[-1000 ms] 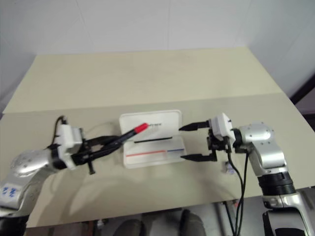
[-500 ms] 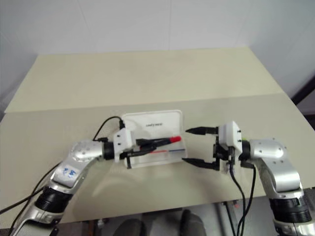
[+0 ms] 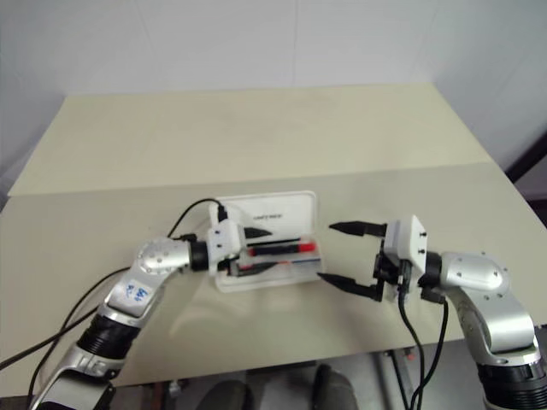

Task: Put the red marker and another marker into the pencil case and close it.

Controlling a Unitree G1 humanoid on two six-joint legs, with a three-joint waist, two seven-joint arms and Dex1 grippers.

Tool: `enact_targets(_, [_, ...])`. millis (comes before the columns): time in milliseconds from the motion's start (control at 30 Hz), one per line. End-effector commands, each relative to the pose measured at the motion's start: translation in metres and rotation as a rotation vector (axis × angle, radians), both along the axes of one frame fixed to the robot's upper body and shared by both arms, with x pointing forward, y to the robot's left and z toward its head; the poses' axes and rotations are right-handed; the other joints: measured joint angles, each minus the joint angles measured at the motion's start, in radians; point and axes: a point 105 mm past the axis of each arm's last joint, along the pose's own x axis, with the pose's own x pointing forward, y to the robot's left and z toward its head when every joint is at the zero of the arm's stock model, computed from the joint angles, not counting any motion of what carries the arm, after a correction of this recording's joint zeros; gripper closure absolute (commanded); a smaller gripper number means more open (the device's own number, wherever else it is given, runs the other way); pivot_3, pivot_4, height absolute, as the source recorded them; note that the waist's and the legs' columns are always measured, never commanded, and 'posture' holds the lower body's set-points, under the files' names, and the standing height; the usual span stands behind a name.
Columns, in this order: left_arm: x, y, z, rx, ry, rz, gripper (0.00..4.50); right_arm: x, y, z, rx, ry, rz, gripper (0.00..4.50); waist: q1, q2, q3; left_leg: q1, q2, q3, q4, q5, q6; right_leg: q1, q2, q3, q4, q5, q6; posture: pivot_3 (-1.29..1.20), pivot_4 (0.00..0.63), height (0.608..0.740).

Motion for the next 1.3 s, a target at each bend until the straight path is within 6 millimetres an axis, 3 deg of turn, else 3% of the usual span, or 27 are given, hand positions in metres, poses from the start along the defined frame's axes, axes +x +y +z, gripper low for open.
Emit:
enact_targets(33, [-0.012,-0.007,0.014,-0.058,-0.016,-0.056,0.02,-0.001,-0.004,0.014,0.004,-0.046,-0.005,0.0,-0.001,0.0,0.0,0.0,0.0,0.0,0.0,0.0,0.0,0.0,0.0,0.0,0.0,0.0,0.0,0.0,0.15,0.74])
enact_targets(267, [-0.029,-0.013,0.033,-0.173,0.004,-0.132,0.02,0.018,-0.028,0.013,-0.039,0.004,-0.077,0.0,0.0,0.0,0.0,0.0,0.0,0.0,0.001,0.0,0.0,0.0,0.0,0.001,0.0,0.0,0.0,0.0,0.15,0.74])
enact_targets(433, [-0.041,-0.002,0.055,-0.245,-0.021,-0.188,0.02,0.043,-0.076,-0.001,-0.102,0.111,-0.226,0.0,-0.001,0.0,0.0,0.0,0.0,0.001,0.001,0.0,0.0,0.0,0.0,0.001,0.0,0.001,-0.001,0.0,0.15,0.74])
enact_targets(633, [-0.045,0.029,0.074,-0.211,-0.077,-0.174,0.02,0.062,-0.136,-0.024,-0.206,0.219,-0.382,0.0,-0.006,0.0,0.0,0.0,0.001,0.002,0.0,0.0,0.0,0.0,0.0,0.001,0.0,0.001,-0.001,0.0,0.15,0.74])
enact_targets(733, [-0.047,0.042,0.079,-0.178,-0.099,-0.16,0.02,0.067,-0.153,-0.039,-0.244,0.27,-0.416,0.0,-0.011,0.0,0.0,0.0,0.001,0.003,0.0,0.0,0.0,0.0,0.0,0.002,0.0,0.001,0.0,0.0,0.15,0.74])
enact_targets(1267, [-0.056,0.067,0.084,-0.107,-0.128,-0.111,0.02,0.098,-0.142,-0.091,-0.28,0.427,-0.458,0.0,-0.041,-0.001,-0.001,0.0,0.001,0.003,0.0,0.0,0.0,0.001,0.0,0.003,0.0,0.001,0.0,0.0,0.15,0.74])
enact_targets(1300, [-0.056,0.067,0.084,-0.103,-0.127,-0.11,0.0,0.097,-0.142,-0.094,-0.284,0.446,-0.456,0.4,-0.042,-0.002,-0.001,0.0,0.001,0.003,0.0,0.0,0.0,0.001,0.0,0.004,0.0,0.001,0.0,0.0,0.15,0.74])
